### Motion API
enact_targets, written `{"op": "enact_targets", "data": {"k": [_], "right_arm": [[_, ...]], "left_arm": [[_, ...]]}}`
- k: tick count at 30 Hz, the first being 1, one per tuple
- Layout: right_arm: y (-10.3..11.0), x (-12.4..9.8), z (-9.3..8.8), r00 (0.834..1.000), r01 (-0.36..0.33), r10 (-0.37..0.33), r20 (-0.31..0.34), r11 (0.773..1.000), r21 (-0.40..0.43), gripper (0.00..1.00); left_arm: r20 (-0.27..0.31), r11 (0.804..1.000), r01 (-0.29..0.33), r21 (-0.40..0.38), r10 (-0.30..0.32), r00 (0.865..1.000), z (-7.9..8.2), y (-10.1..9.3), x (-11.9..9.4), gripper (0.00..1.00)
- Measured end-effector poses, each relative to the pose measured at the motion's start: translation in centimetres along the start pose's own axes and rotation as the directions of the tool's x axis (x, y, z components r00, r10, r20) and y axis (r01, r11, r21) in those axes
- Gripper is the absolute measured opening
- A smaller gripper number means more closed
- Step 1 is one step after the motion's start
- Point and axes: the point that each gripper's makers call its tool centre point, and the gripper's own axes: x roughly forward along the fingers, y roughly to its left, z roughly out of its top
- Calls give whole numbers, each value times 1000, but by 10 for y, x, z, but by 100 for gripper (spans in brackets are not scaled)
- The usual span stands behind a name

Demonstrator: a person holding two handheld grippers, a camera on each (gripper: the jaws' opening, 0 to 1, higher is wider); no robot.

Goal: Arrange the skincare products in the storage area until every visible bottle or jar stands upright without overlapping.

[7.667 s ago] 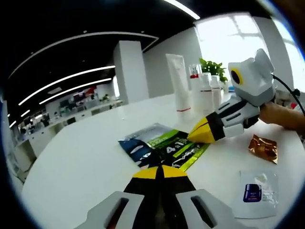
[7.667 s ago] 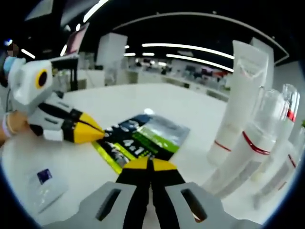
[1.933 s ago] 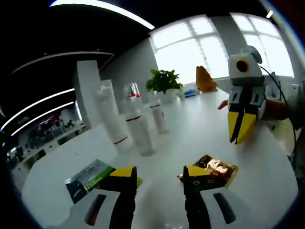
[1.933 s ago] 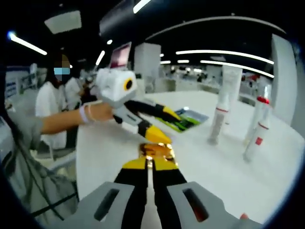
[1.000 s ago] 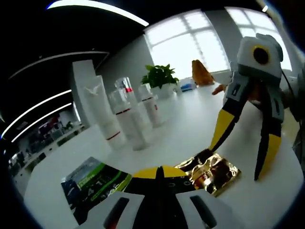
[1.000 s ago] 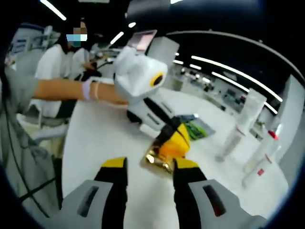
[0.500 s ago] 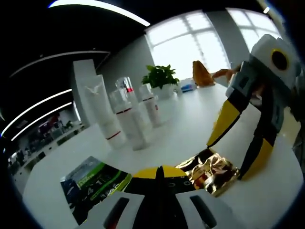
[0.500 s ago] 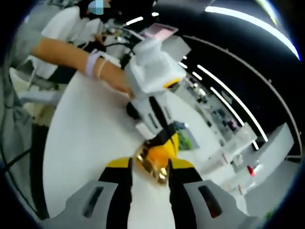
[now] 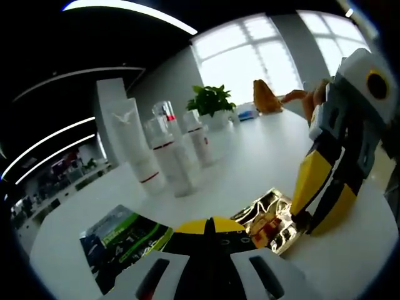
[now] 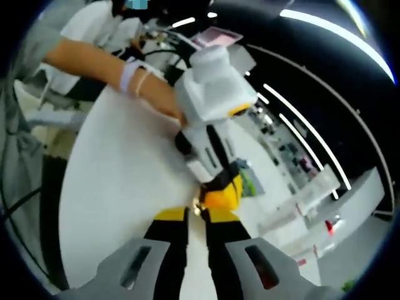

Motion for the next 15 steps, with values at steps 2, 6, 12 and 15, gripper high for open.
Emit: {"op": "enact_targets", "data": {"k": [2,6,12,15], "right_arm": [[1,-1,0,1000,-1,1,5,1000,5,8],[-4,-6,-1,1000,19,-18,-16,999,44,0],[-15,-7,0,1000,31,-31,-2,998,63,0],[-19,-8,1,999,34,-36,18,995,97,0]], "left_arm": [[0,1000,0,0,0,1000,0,0,0,0],[-1,1000,-14,2,14,1000,-1,3,1,0],[-5,996,15,-89,-15,1000,-2,5,0,0],[-9,997,13,-82,-14,1000,-1,10,3,0]]}}
